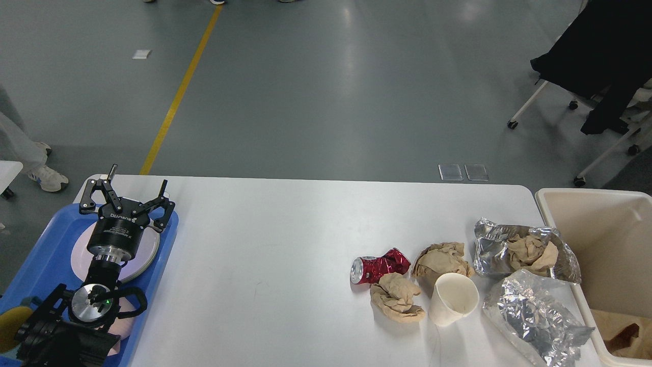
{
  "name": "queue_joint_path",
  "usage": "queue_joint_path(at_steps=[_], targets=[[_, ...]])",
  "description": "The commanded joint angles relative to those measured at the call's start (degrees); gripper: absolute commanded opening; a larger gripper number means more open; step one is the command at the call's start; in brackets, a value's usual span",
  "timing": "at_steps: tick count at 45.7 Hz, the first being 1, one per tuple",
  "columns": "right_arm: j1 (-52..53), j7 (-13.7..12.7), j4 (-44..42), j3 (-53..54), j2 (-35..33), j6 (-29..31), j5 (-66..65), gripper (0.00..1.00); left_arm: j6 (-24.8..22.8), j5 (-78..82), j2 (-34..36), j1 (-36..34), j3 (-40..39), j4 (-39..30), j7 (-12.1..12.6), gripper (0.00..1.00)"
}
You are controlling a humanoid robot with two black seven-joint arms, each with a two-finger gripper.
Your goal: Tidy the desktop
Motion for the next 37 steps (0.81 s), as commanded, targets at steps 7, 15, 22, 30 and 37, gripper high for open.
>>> queue_joint_path(at_steps=[7, 15, 22, 30, 37], targets=[[-15.9, -2.1, -9.0, 14.0, 7.2, -5.2, -0.4, 0.0, 0.0, 0.0, 0.0, 0.0, 0.0, 0.0, 0.0, 0.97], [-21.6, -3.8, -12.4, 18.2, 12.3, -9.6, -0.4, 0.0, 0.0, 0.0, 0.0, 0.0, 0.0, 0.0, 0.0, 0.97], [-25.0, -4.2, -15.5, 18.8, 18.0, -11.3, -0.4, 0.0, 0.0, 0.0, 0.0, 0.0, 0.0, 0.0, 0.0, 0.97], [-26.0, -4.8, -15.6, 19.1, 19.5, -13.8, -0.3, 0.0, 0.0, 0.0, 0.0, 0.0, 0.0, 0.0, 0.0, 0.97], [-27.1, -4.8, -15.7, 19.1, 19.5, -14.2, -0.4, 0.0, 0.0, 0.0, 0.0, 0.0, 0.0, 0.0, 0.0, 0.97]])
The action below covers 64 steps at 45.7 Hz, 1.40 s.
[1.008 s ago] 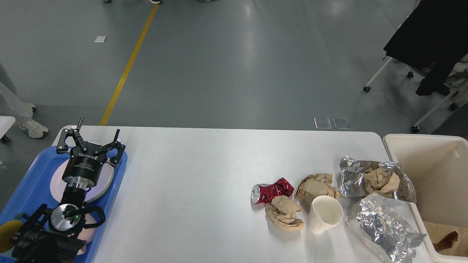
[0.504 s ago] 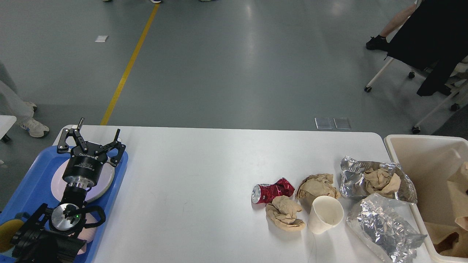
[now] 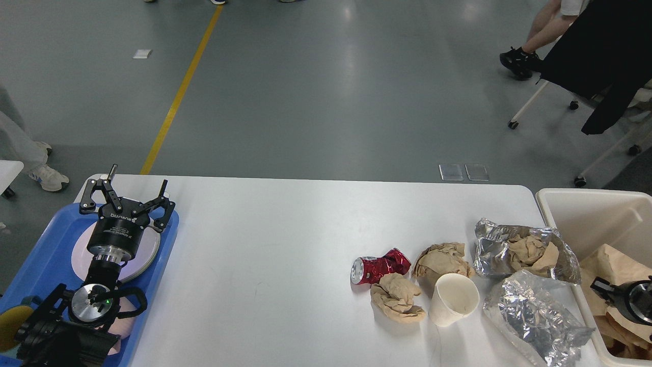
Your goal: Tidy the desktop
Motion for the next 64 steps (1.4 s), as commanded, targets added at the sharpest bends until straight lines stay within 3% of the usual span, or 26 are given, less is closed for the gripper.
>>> queue_joint_path(at_steps=[1, 9, 21, 37, 38, 44, 45, 64], targets=[[-1.0, -0.1, -0.3, 0.0, 0.2, -0.8, -0.1, 0.0, 0.0, 0.0, 0.0, 0.0, 0.0, 0.0, -0.1, 0.97], [-4.4, -4.2, -3.9, 0.0, 2.2, -5.5, 0.0, 0.0, 0.0, 0.0, 0.0, 0.0, 0.0, 0.0, -0.1, 0.97], [-6.6, -5.2, -4.6, 1.1, 4.7, -9.6, 0.1, 0.0, 0.0, 0.0, 0.0, 0.0, 0.0, 0.0, -0.1, 0.97], [-9.6, -5.2, -7.6, 1.2, 6.1, -9.8, 0.2, 0.0, 0.0, 0.0, 0.0, 0.0, 0.0, 0.0, 0.0, 0.97], [-9.6, -5.1, -7.6, 1.1, 6.1, -9.9, 0.4, 0.07, 0.0, 0.0, 0.0, 0.0, 0.0, 0.0, -0.1, 0.97], [-9.6, -4.7, -7.6, 1.2, 5.7, -12.4, 0.6, 0.92, 0.0, 0.0, 0.0, 0.0, 0.0, 0.0, -0.1, 0.97], [-9.6, -4.6, -7.5, 1.2, 5.7, -13.1, 0.6, 1.0, 0.0, 0.0, 0.0, 0.0, 0.0, 0.0, -0.1, 0.97], [-6.2, -4.7, -2.6, 1.4, 3.2, -13.0, 0.5, 1.0, 0.0, 0.0, 0.0, 0.0, 0.0, 0.0, -0.1, 0.97]])
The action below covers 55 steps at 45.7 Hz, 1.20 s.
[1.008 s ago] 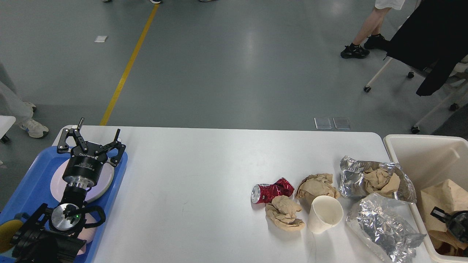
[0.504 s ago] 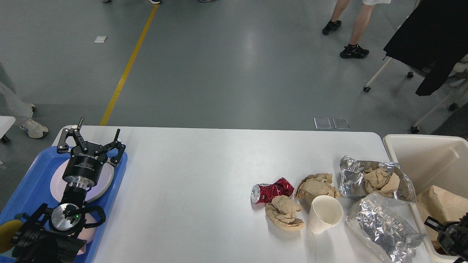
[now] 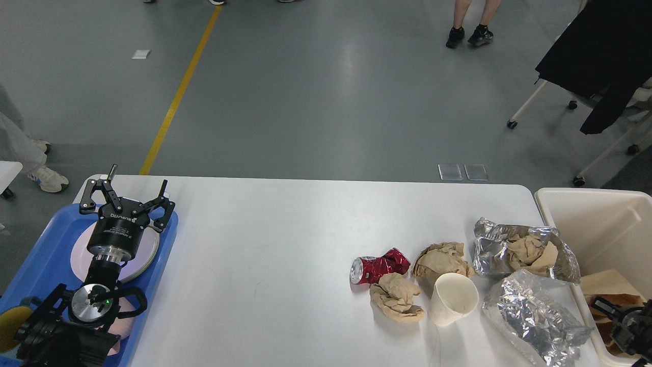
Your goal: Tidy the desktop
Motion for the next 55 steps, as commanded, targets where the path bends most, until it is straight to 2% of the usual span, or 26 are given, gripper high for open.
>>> queue_joint_path(at_steps=[1, 11, 17, 20, 24, 30, 35, 40, 43, 46, 55], targets=[[3.5, -0.2, 4.5, 0.0, -3.2, 0.1, -0.2, 1.0, 0.0, 0.0, 0.0, 0.0, 0.0, 0.0, 0.1, 0.97], [19.5, -1.1, 25.6, -3.3, -15.3, 1.6, -2.8, 1.0, 0.0, 0.0, 0.0, 0.0, 0.0, 0.0, 0.1, 0.97], [32.3, -4.0, 36.7, -12.6, -18.7, 8.9, -8.4, 1.0, 0.0, 0.0, 0.0, 0.0, 0.0, 0.0, 0.1, 0.97], [40.2, -4.1, 41.9, -17.0, -19.6, 12.6, -9.6, 1.0, 0.0, 0.0, 0.0, 0.0, 0.0, 0.0, 0.1, 0.97], [49.0, -4.1, 45.7, -21.0, -20.6, 20.5, -9.7, 1.0, 0.0, 0.0, 0.0, 0.0, 0.0, 0.0, 0.1, 0.97], [57.8, -4.2, 49.0, -23.8, -20.5, 34.2, -9.5, 1.0, 0.0, 0.0, 0.0, 0.0, 0.0, 0.0, 0.1, 0.97], [66.8, -4.2, 55.0, -28.7, -19.6, 40.1, -9.7, 1.0, 0.0, 0.0, 0.0, 0.0, 0.0, 0.0, 0.0, 0.97], [76.9, -4.2, 62.1, -33.8, -16.3, 40.4, -9.7, 1.0, 0.0, 0.0, 0.0, 0.0, 0.0, 0.0, 0.1, 0.97], [82.4, -4.3, 67.8, -35.8, -10.4, 40.6, -9.3, 1.0, 0.0, 0.0, 0.0, 0.0, 0.0, 0.0, 0.0, 0.97], [86.5, -4.3, 71.6, -35.9, -7.6, 40.5, -9.2, 1.0, 0.0, 0.0, 0.0, 0.0, 0.0, 0.0, 0.0, 0.97], [100.3, -4.3, 79.7, -35.9, -4.2, 40.5, -8.8, 1.0, 0.0, 0.0, 0.0, 0.1, 0.0, 0.0, 0.0, 0.97]])
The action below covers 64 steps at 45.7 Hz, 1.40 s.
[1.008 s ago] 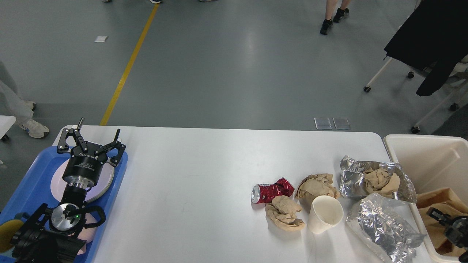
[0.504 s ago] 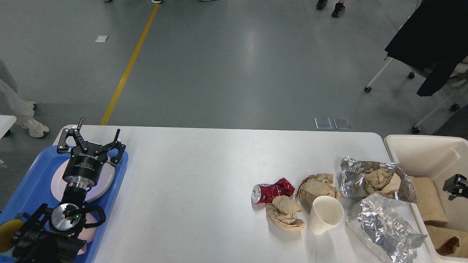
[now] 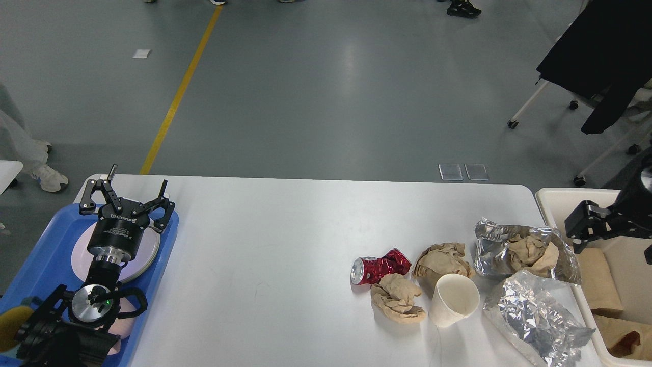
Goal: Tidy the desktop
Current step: 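Move the right gripper down to the foil wrapper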
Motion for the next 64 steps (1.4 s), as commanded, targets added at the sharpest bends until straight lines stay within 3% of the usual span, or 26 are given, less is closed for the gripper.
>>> queue_joint_path(at_steps=[1, 8, 18, 24, 30, 34, 41, 50, 56, 59, 64], targets=[[8.6, 0.0, 4.9, -0.1, 1.5, 0.0, 0.1, 1.0, 0.1, 0.0, 0.0, 0.0, 0.0, 0.0, 0.0, 0.97], [15.7, 0.0, 10.6, -1.6, 1.6, -0.4, 0.5, 1.0, 0.1, -0.1, 0.0, 0.0, 0.0, 0.0, 0.0, 0.97], [15.8, 0.2, 12.6, -2.0, 1.2, -1.5, 1.3, 0.99, 0.0, 0.0, 0.0, 0.0, 0.0, 0.0, 0.0, 0.97], [14.1, 0.2, 13.8, -1.9, -2.4, -1.9, 1.0, 0.99, 0.0, 0.0, 0.0, 0.0, 0.0, 0.0, 0.0, 0.97], [7.3, 0.3, 13.5, -1.0, -7.2, -3.1, 0.5, 0.99, 0.0, 0.0, 0.0, 0.0, 0.0, 0.0, 0.0, 0.97], [0.0, 0.3, 12.8, 0.5, -9.2, -7.3, 0.4, 1.0, 0.0, 0.0, 0.0, 0.0, 0.0, 0.0, 0.0, 0.97], [-10.5, 0.5, 12.4, 2.1, -9.3, -13.4, 0.4, 1.0, 0.0, 0.0, 0.0, 0.0, 0.0, 0.0, 0.0, 0.97], [-19.8, 0.5, 12.2, 11.7, -9.3, -20.5, 0.5, 0.99, 0.0, 0.0, 0.0, 0.0, 0.0, 0.0, 0.0, 0.97], [-22.8, 0.6, 12.2, 16.1, -8.9, -25.7, 0.0, 0.89, 0.0, 0.0, 0.0, 0.0, 0.0, 0.0, 0.0, 0.97], [-23.6, 0.8, 12.2, 16.6, -8.6, -26.1, -4.8, 0.86, 0.0, 0.0, 0.0, 0.0, 0.0, 0.0, 0.1, 0.97], [-26.3, 0.9, 11.9, 17.1, -7.2, -26.8, -23.3, 0.82, 0.0, 0.0, 0.0, 0.0, 0.0, 0.0, 0.0, 0.97]])
